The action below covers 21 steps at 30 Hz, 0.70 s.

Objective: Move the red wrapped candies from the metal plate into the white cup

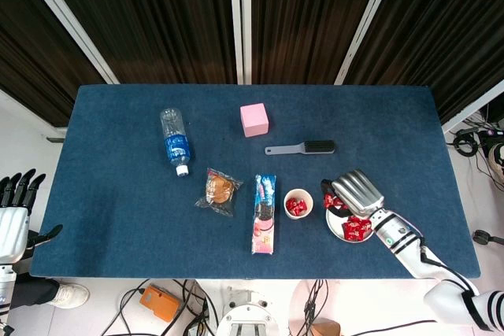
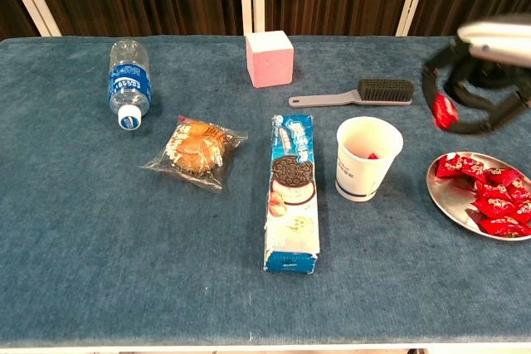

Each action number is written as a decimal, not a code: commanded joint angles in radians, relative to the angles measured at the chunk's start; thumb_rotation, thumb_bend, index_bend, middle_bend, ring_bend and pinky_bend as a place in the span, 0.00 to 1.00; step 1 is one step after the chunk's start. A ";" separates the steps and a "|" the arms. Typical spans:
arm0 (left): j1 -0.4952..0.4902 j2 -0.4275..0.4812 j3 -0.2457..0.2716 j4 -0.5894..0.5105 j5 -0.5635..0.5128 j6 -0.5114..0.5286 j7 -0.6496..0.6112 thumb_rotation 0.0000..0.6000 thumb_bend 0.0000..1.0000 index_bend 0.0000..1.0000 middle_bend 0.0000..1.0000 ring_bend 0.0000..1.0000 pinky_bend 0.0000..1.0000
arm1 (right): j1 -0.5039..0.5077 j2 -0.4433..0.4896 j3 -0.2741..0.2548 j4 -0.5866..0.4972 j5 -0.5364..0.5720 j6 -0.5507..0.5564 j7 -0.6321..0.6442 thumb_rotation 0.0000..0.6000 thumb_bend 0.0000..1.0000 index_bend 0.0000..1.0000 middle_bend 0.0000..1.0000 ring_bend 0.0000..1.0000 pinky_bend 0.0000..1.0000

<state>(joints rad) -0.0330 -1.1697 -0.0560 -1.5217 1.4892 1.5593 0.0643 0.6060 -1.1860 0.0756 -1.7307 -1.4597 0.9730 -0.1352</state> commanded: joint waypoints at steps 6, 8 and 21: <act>-0.001 0.000 -0.003 -0.001 -0.010 -0.005 0.022 1.00 0.02 0.09 0.02 0.00 0.00 | 0.098 -0.077 0.038 0.005 0.035 -0.107 -0.019 1.00 0.52 0.60 0.86 1.00 1.00; 0.000 0.001 -0.003 -0.001 -0.013 -0.005 0.023 1.00 0.02 0.09 0.02 0.00 0.00 | 0.107 -0.092 0.037 0.013 0.046 -0.119 -0.027 1.00 0.52 0.58 0.86 1.00 1.00; -0.003 -0.006 -0.005 0.012 -0.018 -0.011 0.029 1.00 0.02 0.09 0.02 0.00 0.00 | 0.096 -0.087 0.015 0.008 0.050 -0.090 -0.037 1.00 0.50 0.40 0.86 1.00 1.00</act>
<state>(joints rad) -0.0366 -1.1760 -0.0613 -1.5100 1.4708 1.5480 0.0932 0.7077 -1.2790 0.0914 -1.7184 -1.4061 0.8735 -0.1762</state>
